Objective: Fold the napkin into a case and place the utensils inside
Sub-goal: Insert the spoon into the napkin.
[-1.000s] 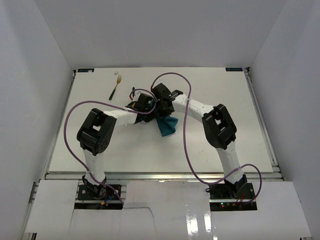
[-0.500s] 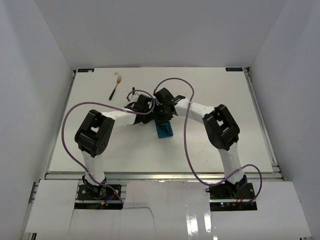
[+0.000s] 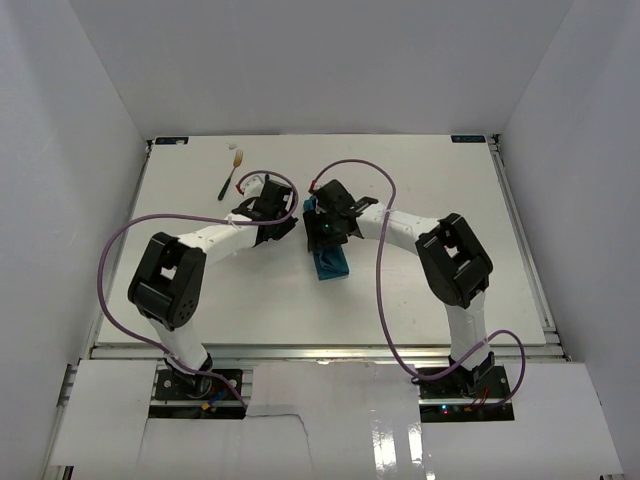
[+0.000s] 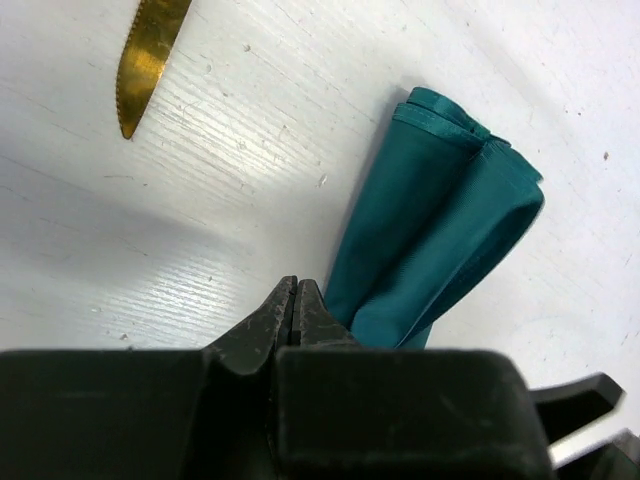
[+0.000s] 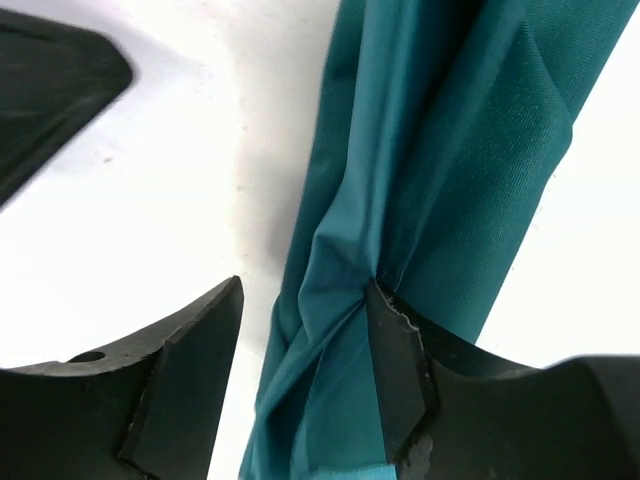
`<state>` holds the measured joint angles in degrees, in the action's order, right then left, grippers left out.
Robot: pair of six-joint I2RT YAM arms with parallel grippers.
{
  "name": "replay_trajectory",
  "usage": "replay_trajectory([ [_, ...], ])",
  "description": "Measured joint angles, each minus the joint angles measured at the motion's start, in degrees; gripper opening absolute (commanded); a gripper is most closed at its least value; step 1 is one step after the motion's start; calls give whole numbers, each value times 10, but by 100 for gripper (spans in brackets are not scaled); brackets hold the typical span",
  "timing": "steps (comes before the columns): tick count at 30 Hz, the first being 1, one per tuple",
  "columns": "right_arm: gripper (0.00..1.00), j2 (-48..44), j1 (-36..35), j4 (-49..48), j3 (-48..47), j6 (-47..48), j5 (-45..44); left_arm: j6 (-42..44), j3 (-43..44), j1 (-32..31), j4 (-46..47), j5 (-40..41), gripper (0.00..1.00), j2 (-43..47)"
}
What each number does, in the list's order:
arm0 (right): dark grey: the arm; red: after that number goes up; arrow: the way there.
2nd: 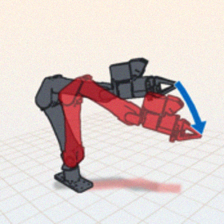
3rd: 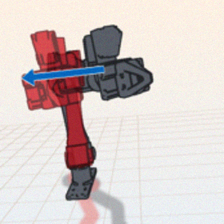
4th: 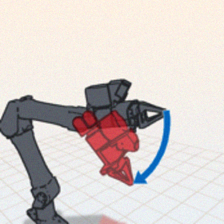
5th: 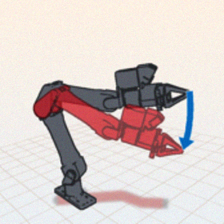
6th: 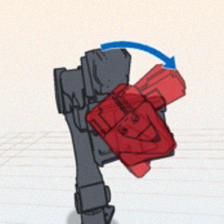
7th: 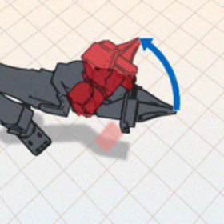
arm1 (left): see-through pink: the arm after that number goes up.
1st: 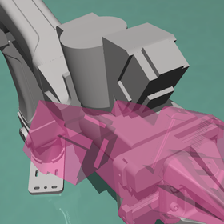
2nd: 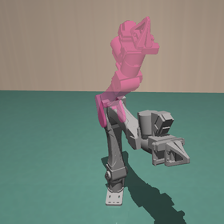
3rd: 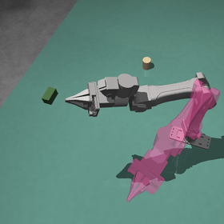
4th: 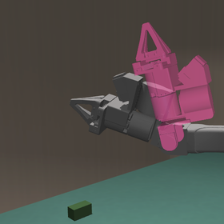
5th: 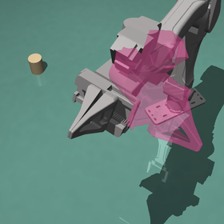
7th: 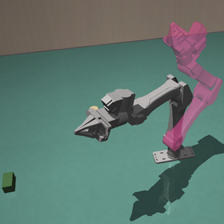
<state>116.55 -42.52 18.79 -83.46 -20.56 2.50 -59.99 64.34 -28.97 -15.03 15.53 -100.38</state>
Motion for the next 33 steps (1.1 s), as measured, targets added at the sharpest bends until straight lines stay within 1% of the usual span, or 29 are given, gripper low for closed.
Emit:
replay_trajectory([
  [7, 61, -66, 0, 7, 2, 8, 6, 11, 0, 0, 0, 1, 9, 0],
  [12, 60, -110, -2, 5, 7, 16, -10, 16, 0, 0, 0, 0, 9, 0],
  [13, 58, -115, -2, 5, 9, 17, -15, 17, 0, 0, 0, 0, 9, 0],
  [16, 45, -123, -2, 5, 18, 24, -29, 26, 0, 0, 3, -10, 10, 0],
  [17, 37, -125, -2, 5, 23, 26, -33, 31, 1, 0, 5, -16, 10, 0],
  [20, 26, -127, 0, 6, 44, 31, -37, 49, 6, 0, 17, -38, 12, -2],
  [23, 20, -127, 4, 9, 72, 31, -36, 73, 30, 0, 39, -74, 12, -17],
  [28, 19, -127, 8, 8, 101, 32, -11, 104, 107, 0, 66, -130, 12, -75],
  [33, 17, -116, 8, -1, 120, 32, 29, 118, 165, 0, 75, -155, 10, -148],
])
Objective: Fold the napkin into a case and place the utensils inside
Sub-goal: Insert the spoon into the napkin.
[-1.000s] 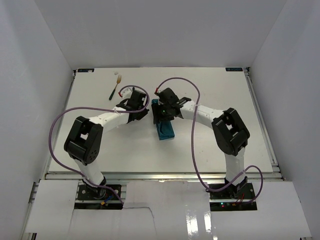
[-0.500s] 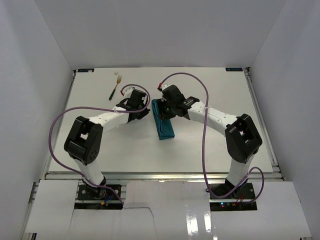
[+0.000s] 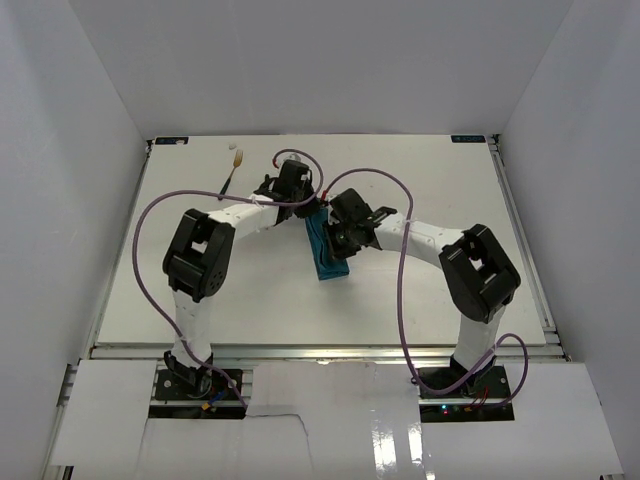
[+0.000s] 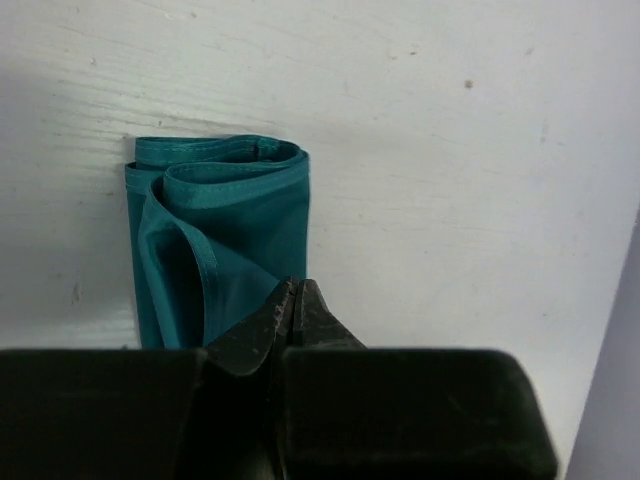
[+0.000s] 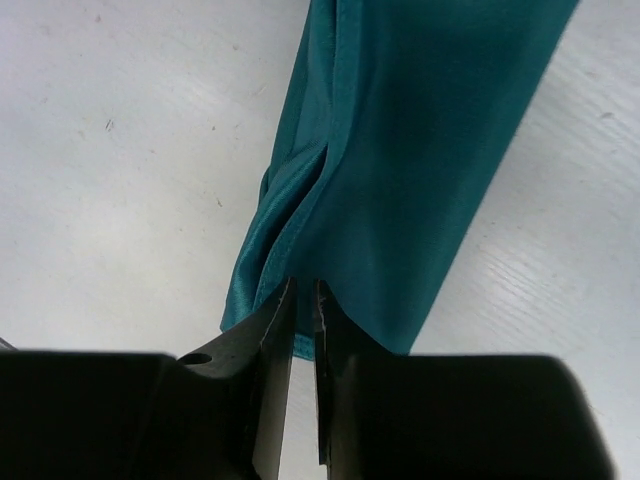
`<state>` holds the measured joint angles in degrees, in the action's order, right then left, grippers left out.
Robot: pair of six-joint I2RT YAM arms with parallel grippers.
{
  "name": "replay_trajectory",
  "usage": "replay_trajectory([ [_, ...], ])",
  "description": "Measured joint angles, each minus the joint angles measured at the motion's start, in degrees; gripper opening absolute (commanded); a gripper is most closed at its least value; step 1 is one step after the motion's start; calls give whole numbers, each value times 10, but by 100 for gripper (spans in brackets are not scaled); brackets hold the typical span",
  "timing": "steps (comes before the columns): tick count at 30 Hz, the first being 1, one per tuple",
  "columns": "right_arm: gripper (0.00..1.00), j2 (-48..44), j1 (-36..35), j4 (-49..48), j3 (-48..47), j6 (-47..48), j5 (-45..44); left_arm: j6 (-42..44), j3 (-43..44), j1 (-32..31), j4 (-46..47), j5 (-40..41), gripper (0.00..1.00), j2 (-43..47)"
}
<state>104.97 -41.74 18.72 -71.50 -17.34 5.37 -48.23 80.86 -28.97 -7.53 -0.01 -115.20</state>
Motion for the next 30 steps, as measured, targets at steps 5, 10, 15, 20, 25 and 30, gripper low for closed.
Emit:
replay_trajectory([
  [5, 17, 21, 0, -14, 12, 1, 26, 4, 40, 1, -28, 5, 9, -70],
  [10, 17, 24, 0, -41, 45, 2, 56, 0, 41, 13, -35, 2, 8, -78],
  [15, 17, 24, 3, -78, 60, 2, 83, 2, 43, 18, -34, -4, 6, -82],
  [20, 20, 25, -4, -98, 65, 2, 95, 34, 74, 19, -9, -58, 5, -111],
  [25, 20, 29, -22, -90, 50, 5, 90, 84, 75, 12, 18, -121, 12, -120],
  [30, 25, 23, -34, -67, 41, 5, 66, 130, 79, -17, 20, -136, 25, -116],
])
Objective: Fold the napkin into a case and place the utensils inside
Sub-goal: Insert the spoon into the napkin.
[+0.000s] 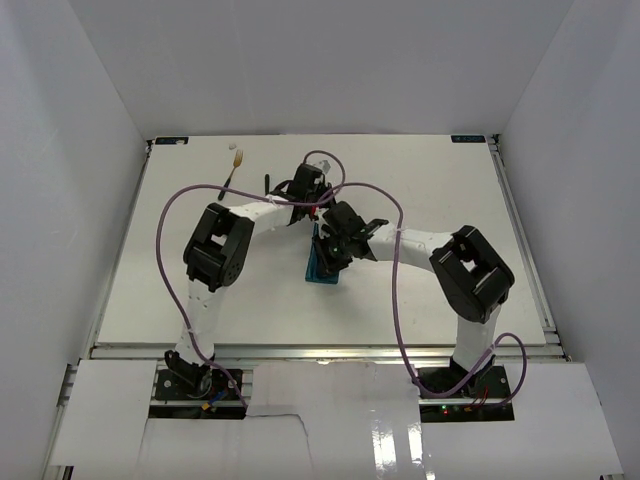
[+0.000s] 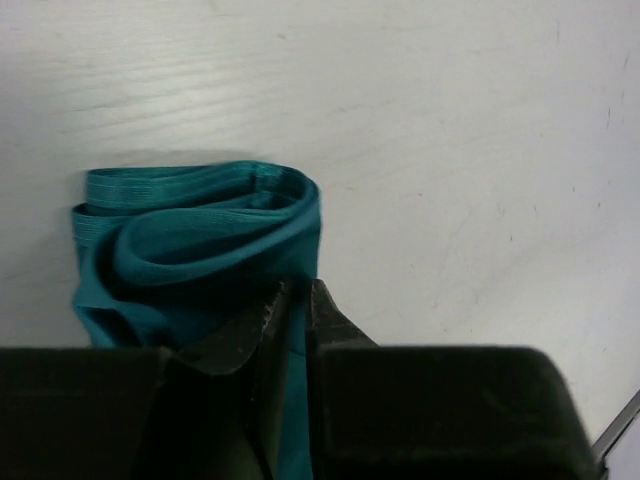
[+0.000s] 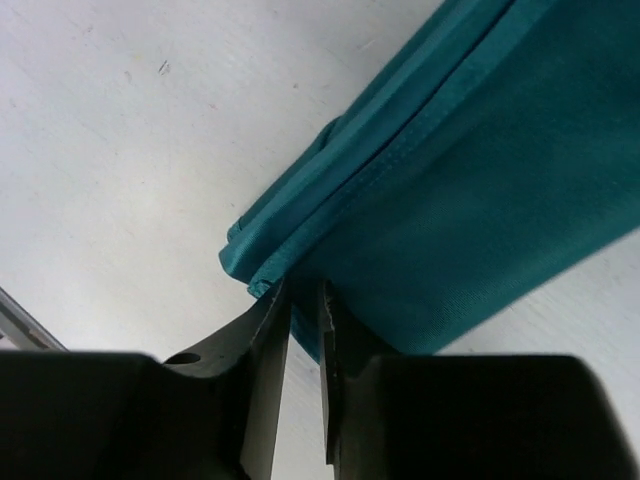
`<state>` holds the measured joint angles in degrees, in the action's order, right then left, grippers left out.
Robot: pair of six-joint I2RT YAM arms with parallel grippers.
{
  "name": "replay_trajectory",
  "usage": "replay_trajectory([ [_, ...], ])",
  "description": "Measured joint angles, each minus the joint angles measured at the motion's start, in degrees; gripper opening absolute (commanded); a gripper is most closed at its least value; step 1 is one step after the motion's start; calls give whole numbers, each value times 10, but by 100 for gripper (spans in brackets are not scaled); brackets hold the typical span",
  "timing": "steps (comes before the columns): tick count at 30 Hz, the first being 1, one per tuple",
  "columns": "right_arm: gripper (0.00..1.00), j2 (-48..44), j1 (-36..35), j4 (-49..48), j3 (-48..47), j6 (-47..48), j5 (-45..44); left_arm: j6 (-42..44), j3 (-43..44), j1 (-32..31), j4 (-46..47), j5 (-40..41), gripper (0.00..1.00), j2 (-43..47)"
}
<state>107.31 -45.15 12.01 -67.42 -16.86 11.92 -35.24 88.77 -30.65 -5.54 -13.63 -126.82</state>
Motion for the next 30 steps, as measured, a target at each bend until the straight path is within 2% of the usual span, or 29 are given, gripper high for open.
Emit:
replay_trajectory([
  [2, 29, -14, 0, 14, 0, 7, -16, 15, 0, -9, -4, -2, 35, 10],
  [4, 32, -39, 0, 30, 0, 12, -33, 25, -5, -15, -7, 1, 39, 33],
  [5, 33, -55, 0, 36, 0, 14, -42, 28, -9, -16, -8, 5, 44, 50],
  [10, 39, -137, -4, 39, 0, 13, -76, 31, -55, -17, -18, 49, 45, 183],
  [14, 45, -158, -4, 36, -8, 11, -92, 10, -115, -15, -37, 113, 45, 299],
  [18, 47, -127, -3, 49, -20, 4, -100, -52, -202, -9, -80, 176, 44, 400],
  [23, 48, -44, -3, 79, -58, -10, -106, -127, -372, -3, -133, 209, 41, 524],
  [27, 49, 5, -4, 91, -85, -9, -107, -159, -462, -3, -157, 209, 39, 583],
  [30, 50, 31, -4, 96, -105, -6, -104, -169, -486, -3, -163, 205, 35, 593],
])
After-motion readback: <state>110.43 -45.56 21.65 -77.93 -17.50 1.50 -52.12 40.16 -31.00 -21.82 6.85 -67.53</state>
